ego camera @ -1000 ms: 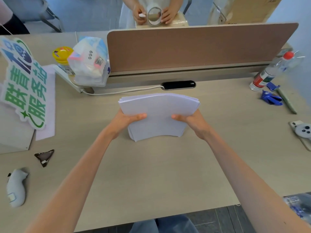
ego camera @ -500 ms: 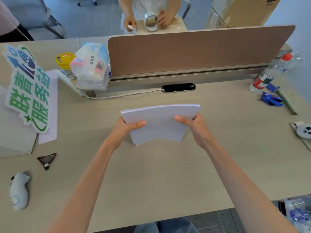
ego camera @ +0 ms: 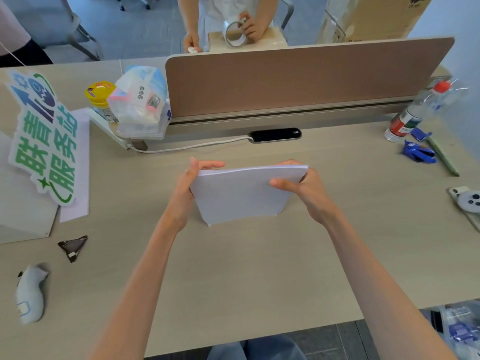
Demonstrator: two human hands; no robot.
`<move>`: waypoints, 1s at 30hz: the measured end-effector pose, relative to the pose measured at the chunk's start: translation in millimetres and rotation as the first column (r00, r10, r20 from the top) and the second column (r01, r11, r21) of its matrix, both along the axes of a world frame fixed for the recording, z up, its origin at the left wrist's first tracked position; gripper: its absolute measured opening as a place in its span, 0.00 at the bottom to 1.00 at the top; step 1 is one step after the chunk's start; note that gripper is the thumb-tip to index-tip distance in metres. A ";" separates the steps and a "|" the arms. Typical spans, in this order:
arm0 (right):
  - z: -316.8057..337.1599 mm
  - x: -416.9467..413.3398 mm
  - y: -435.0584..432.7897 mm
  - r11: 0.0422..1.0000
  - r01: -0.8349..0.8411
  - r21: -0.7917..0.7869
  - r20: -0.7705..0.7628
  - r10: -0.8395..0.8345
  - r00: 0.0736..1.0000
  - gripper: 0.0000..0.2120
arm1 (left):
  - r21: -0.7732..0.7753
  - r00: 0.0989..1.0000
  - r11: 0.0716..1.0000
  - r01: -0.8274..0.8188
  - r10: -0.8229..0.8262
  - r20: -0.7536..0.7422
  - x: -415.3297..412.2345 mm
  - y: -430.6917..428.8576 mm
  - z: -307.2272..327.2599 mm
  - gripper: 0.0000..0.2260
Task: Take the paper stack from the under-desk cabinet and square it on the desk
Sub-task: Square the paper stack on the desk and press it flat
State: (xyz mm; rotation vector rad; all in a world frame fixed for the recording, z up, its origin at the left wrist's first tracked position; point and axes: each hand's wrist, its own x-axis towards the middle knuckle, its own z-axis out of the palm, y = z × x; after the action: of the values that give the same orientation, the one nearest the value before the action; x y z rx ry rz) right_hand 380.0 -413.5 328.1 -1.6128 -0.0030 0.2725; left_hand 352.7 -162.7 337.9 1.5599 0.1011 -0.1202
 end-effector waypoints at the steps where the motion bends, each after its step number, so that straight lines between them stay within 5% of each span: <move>1: 0.2 -0.4 -0.5 1.000 -0.001 0.001 -0.002 0.001 1.000 0.17 | -0.032 1.000 0.999 -0.017 0.016 -0.007 -0.9 -2.0 1.2 0.27; 8: 0.2 -0.2 -1.6 1.000 0.003 0.004 0.004 -0.003 1.000 0.15 | -0.199 0.981 0.968 -0.150 0.171 0.094 -5.1 -3.8 4.2 0.14; 13: -0.6 -0.5 -1.9 1.000 0.017 -0.003 0.022 -0.016 1.000 0.13 | -0.127 0.878 0.903 -0.410 0.428 0.216 -10.6 -16.2 -1.7 0.09; 17: -0.5 -0.7 -2.4 1.000 0.010 -0.008 0.024 -0.010 1.000 0.12 | -0.129 0.820 0.834 -0.536 0.551 0.154 -14.8 -32.5 1.7 0.12; 21: -1.5 -0.4 -1.3 1.000 -0.004 -0.028 0.009 0.004 1.000 0.11 | -0.093 0.812 0.822 -0.561 0.569 0.128 -16.4 -45.2 2.9 0.17; 30: 1.3 0.6 -3.2 0.989 -0.079 -0.126 0.049 0.086 0.995 0.08 | -0.079 0.825 0.830 -0.552 0.558 0.088 -15.0 -46.1 7.0 0.11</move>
State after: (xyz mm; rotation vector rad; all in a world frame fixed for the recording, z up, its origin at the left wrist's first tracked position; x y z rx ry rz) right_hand 380.6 -416.7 329.4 -1.7458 -0.0964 0.2970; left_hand 337.7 -208.8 344.8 1.4254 0.4618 0.4227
